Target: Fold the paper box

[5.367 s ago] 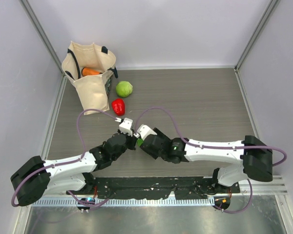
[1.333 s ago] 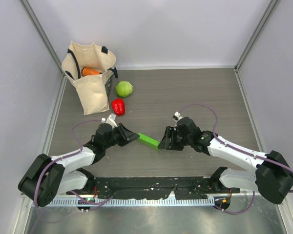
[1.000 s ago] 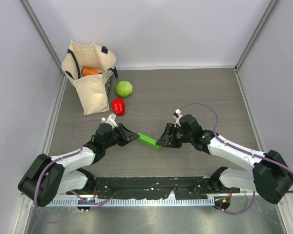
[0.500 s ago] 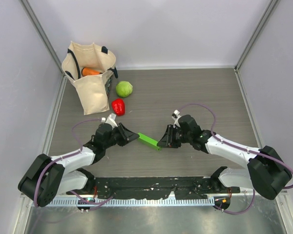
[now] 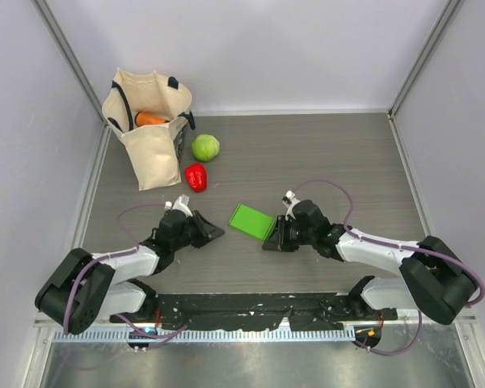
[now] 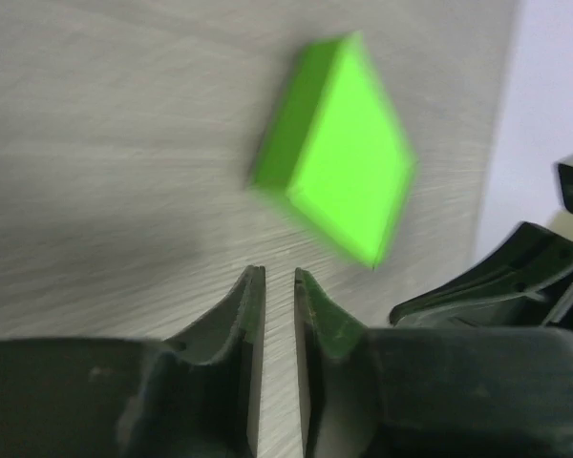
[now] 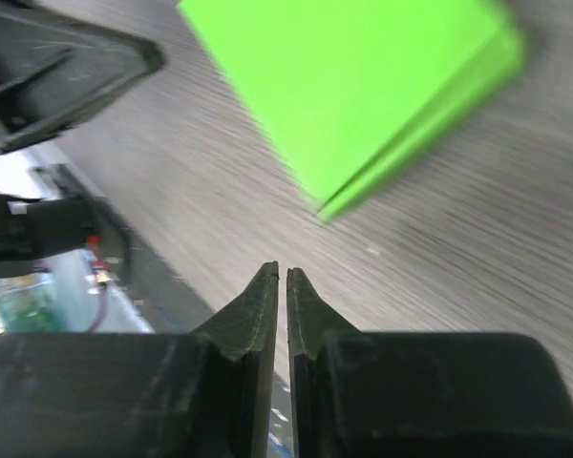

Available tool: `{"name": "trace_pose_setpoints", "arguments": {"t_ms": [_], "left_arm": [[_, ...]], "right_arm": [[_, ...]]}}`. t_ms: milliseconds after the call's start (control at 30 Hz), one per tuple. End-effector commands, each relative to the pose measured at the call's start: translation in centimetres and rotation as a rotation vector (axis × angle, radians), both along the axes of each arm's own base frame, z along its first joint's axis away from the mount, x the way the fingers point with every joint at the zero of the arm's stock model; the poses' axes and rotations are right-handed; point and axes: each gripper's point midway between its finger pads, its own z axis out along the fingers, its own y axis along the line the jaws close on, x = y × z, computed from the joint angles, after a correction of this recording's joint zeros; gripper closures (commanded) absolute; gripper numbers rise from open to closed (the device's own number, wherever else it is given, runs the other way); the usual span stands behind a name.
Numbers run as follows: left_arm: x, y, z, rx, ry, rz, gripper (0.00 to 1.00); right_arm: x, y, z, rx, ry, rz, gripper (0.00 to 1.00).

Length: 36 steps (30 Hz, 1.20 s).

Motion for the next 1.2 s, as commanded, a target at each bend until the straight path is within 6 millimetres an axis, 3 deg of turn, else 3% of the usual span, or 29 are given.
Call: {"name": "trace_pose_setpoints", "arguments": {"t_ms": [0,100,133,167,200,233,267,300,433,467,533,567,600,667,833,1167], "left_arm": [[-3.1,3.0,-6.1,0.195,0.160,0.013,1.00],[-3.3,3.6,-5.7,0.225,0.170,0.023,0.98],[-2.8,3.3,-4.0,0.209,0.122,0.018,0.94],[-2.8,3.4,-3.4,0.214,0.110,0.015,0.88],[-3.3,3.9,-3.3,0.234,0.122,0.019,0.76],[-3.1,4.1,-2.4,0.242,0.091,0.024,0.71],[-2.5,4.4,-0.3,0.230,0.017,0.051,0.67],[-3.2,5.1,-0.4,0.259,0.039,0.052,0.60],[-3.1,5.7,4.2,0.247,-0.075,0.058,0.52],[-3.1,5.8,5.0,0.246,-0.099,0.058,0.51],[-3.4,6.0,7.2,0.224,-0.149,0.066,0.48],[-3.4,6.1,7.9,0.223,-0.172,0.067,0.47],[-3.7,6.4,8.8,0.215,-0.198,0.071,0.46],[-3.8,6.7,10.7,0.204,-0.247,0.084,0.46],[-4.8,8.5,13.8,0.208,-0.346,0.130,0.44],[-5.9,7.8,13.8,0.175,-0.363,0.075,0.43]], "right_arm": [[-1.8,-2.6,-4.8,-0.224,0.045,-0.017,0.99],[-2.2,-1.9,-3.7,-0.228,0.008,0.022,0.93],[-2.1,-1.8,-3.1,-0.223,-0.002,0.021,0.82],[-1.5,-1.5,-1.3,-0.194,-0.054,0.013,0.77],[-1.4,-1.8,-0.8,-0.205,-0.064,0.008,0.70],[-1.2,-1.9,0.0,-0.205,-0.096,0.011,0.58],[-0.5,-1.6,2.0,-0.188,-0.153,0.017,0.54],[-0.2,-2.2,2.0,-0.244,-0.202,0.049,0.50],[2.6,-2.7,3.6,-0.470,-0.387,0.119,0.39],[3.8,-1.9,5.3,-0.504,-0.462,0.122,0.39],[5.1,-1.9,4.5,-0.676,-0.550,0.190,0.37],[6.1,-0.9,5.6,-0.693,-0.593,0.201,0.37],[6.5,-0.6,3.8,-0.772,-0.579,0.245,0.37],[7.4,0.8,4.1,-0.842,-0.659,0.313,0.36],[9.1,2.7,1.0,-0.959,-0.710,0.410,0.38],[11.2,4.7,-1.5,-1.074,-0.758,0.442,0.39]]}}
